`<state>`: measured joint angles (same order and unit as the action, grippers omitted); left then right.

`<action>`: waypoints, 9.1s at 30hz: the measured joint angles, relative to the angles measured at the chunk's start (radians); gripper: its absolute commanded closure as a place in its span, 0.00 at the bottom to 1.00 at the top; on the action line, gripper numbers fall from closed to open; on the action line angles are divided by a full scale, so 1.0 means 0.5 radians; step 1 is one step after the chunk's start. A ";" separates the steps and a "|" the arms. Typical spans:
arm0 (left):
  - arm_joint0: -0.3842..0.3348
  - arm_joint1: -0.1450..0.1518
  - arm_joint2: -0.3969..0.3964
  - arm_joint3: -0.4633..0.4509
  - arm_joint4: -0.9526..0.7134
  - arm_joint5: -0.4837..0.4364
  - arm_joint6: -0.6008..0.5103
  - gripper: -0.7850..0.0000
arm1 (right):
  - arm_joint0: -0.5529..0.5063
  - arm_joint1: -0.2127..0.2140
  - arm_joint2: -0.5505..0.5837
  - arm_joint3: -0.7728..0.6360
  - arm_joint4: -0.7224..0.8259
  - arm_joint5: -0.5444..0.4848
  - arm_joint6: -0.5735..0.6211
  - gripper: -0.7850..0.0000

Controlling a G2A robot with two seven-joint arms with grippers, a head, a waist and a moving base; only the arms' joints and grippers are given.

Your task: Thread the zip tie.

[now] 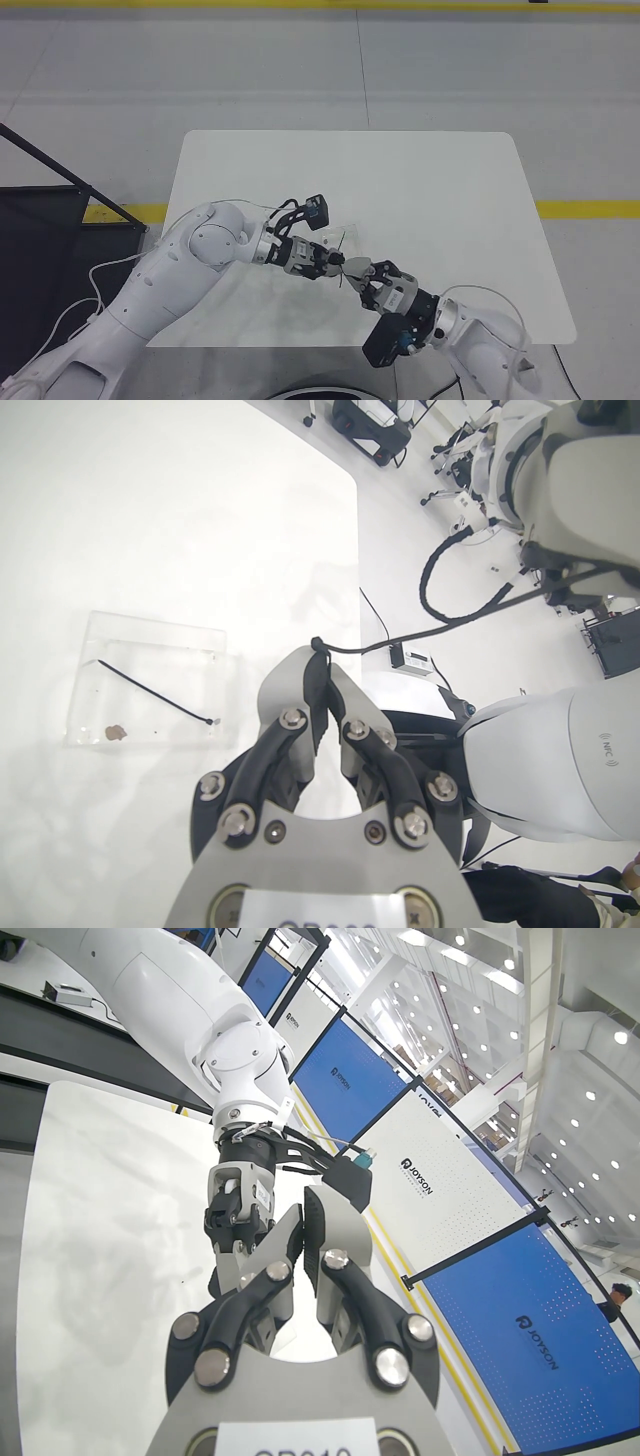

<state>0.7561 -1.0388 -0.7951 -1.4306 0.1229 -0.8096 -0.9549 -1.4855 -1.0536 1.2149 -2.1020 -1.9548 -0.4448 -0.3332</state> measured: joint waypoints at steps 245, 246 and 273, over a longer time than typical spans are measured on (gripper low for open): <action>0.184 0.060 -0.146 -0.309 0.528 0.028 0.479 1.00 | 0.013 0.017 -0.056 -0.105 -0.167 -0.216 0.533 1.00; 0.194 0.060 -0.148 -0.323 0.567 0.039 0.500 1.00 | 0.013 0.016 -0.056 -0.105 -0.160 -0.209 0.542 1.00; 0.290 0.061 -0.227 -0.381 0.778 0.067 0.725 1.00 | 0.003 0.006 -0.002 -0.088 0.042 -0.157 0.592 0.33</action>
<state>0.9013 -1.0081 -0.9087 -1.6209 0.5121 -0.7760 -0.5923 -1.4841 -1.0508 1.2140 -2.1461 -1.9337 -0.5235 -0.0372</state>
